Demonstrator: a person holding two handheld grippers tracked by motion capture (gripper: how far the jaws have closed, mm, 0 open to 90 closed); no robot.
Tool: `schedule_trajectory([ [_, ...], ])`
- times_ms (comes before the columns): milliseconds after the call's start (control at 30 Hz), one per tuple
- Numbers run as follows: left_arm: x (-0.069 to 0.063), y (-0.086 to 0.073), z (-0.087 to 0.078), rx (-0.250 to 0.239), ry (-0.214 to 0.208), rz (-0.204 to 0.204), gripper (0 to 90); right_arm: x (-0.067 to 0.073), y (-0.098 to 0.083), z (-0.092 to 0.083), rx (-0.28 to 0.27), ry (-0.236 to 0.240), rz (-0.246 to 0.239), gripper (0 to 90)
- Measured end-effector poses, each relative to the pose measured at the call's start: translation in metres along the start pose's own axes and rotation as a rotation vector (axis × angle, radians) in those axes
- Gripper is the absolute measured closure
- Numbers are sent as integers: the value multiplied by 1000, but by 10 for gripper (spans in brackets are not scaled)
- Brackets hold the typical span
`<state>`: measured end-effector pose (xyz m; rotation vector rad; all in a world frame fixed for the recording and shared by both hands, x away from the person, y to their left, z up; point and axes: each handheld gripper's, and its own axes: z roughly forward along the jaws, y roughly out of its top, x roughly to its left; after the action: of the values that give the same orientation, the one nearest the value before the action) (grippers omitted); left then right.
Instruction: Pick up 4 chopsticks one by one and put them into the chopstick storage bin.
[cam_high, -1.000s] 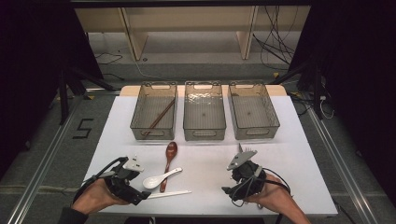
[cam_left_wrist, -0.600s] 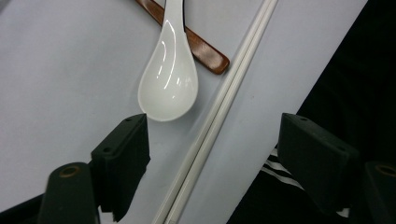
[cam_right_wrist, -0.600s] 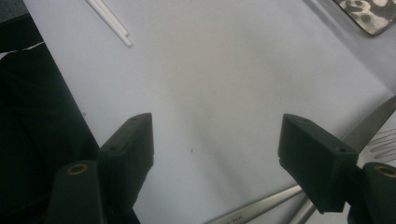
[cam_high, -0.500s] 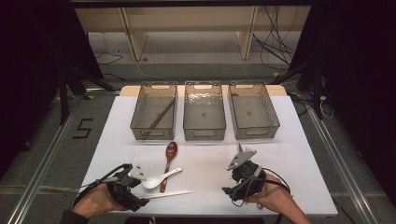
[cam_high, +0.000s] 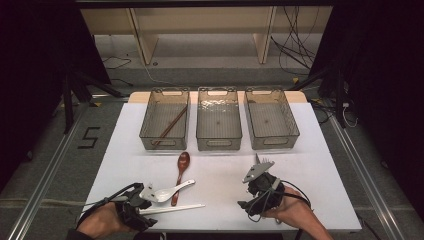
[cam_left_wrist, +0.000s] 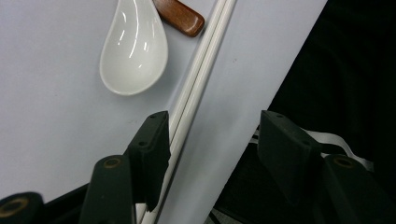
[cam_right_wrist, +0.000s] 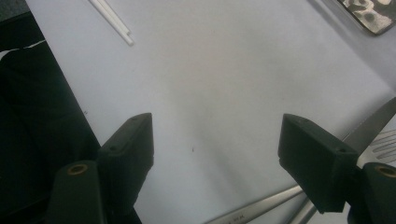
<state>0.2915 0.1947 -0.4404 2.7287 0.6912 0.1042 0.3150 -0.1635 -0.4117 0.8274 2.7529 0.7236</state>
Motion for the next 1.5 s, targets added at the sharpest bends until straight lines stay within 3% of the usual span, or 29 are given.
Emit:
schedule_trajectory([
  [633, 7, -5, 15, 51, -12, 38, 526, 1, 0, 1, 2, 7, -1, 277],
  [933, 6, -3, 17, 42, -5, 61, 540, 2, 0, 1, 13, 11, -7, 279],
  [1200, 9, -3, 20, 75, -6, 86, 545, 2, 0, 2, 10, 13, -7, 282],
  [1500, 6, 0, 22, 108, -15, 104, 631, 2, 0, 2, 11, 14, -11, 283],
])
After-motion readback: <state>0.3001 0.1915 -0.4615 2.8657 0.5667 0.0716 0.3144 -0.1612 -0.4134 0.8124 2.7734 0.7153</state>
